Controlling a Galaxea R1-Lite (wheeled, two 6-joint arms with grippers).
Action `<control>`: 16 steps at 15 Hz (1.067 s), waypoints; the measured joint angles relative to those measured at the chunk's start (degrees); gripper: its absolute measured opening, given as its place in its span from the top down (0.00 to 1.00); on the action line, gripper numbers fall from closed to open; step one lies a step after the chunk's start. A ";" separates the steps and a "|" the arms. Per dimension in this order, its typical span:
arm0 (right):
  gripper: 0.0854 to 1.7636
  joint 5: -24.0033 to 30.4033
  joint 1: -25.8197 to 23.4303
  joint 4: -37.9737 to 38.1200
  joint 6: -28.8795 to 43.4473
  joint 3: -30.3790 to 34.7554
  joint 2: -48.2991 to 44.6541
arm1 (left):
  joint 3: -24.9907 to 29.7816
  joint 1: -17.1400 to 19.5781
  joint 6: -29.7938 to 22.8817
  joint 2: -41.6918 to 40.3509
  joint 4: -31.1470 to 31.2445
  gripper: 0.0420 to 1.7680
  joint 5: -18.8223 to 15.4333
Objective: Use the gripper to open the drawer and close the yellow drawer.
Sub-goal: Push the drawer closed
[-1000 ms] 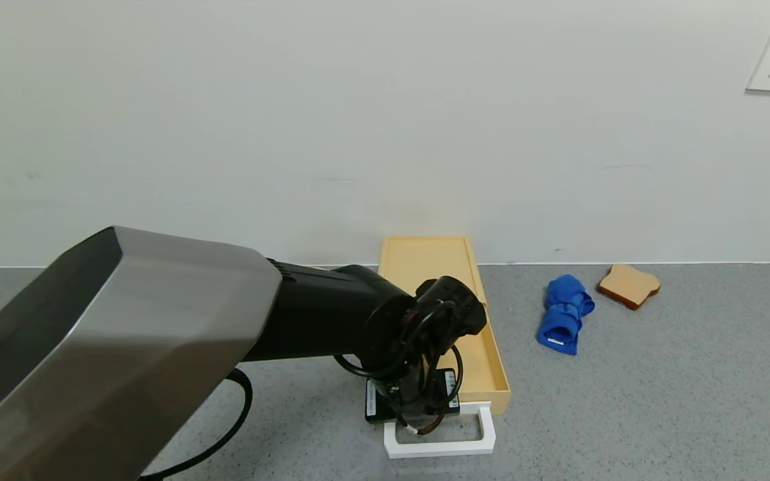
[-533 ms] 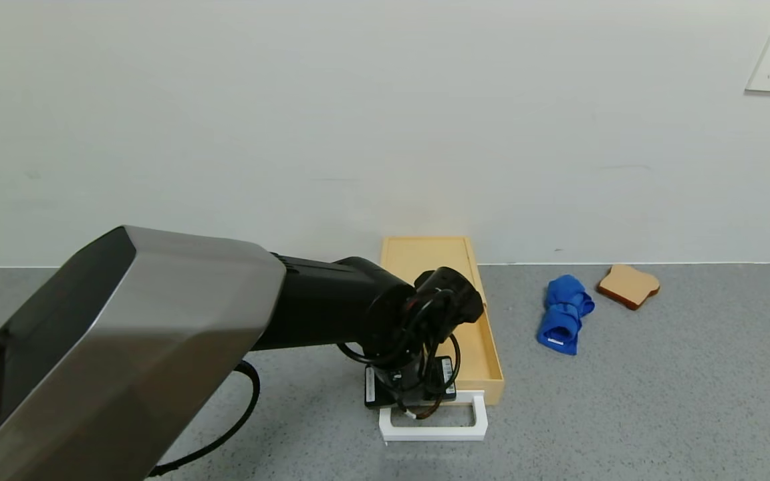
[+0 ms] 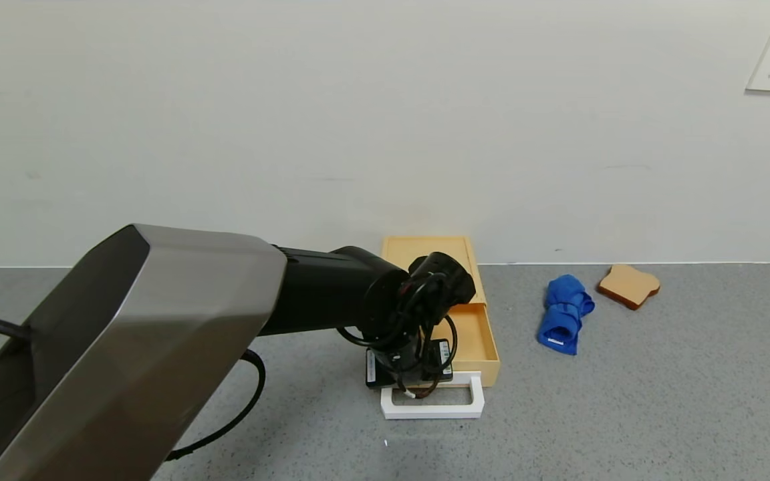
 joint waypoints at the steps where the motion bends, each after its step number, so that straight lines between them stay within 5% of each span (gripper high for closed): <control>1: 0.04 -0.02 0.00 0.00 -0.01 0.00 0.00 | -0.61 0.39 0.30 0.21 -0.09 0.96 0.02; 16: 0.04 0.02 0.00 0.00 -0.01 0.00 0.00 | -10.58 3.61 4.72 5.22 -2.95 0.96 -0.22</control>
